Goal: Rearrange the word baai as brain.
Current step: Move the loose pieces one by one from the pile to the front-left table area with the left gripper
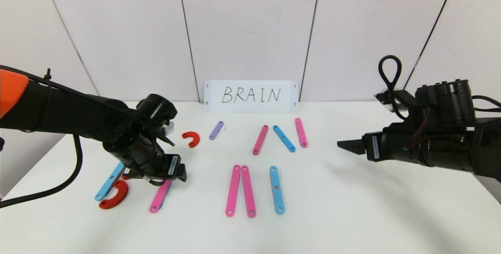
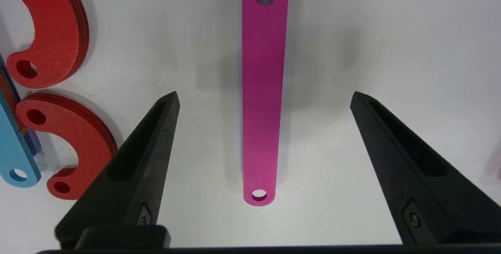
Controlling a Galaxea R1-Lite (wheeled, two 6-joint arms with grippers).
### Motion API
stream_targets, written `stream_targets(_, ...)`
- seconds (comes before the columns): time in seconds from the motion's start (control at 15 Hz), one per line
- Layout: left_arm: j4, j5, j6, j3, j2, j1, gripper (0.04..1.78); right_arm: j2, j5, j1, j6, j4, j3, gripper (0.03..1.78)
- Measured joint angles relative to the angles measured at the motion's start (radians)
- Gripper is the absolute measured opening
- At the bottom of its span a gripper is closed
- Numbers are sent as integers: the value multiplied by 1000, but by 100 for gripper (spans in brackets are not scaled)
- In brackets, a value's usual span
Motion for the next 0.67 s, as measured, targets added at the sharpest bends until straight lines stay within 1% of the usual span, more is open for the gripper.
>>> stream_targets(0.07,3,0,-5,-22,-1,0,169,0,0,0,0,0,0,170)
stream_targets(0.2,7,8,-19,-78,0,0,175,0,0,0,0,0,0,170)
stream_targets(0.4,9,59,-64,-184,35,-4,175,-1,0,0,0,0,0,170)
stream_targets(0.67,23,129,-142,-360,147,-11,175,-2,-1,-1,1,0,2,170)
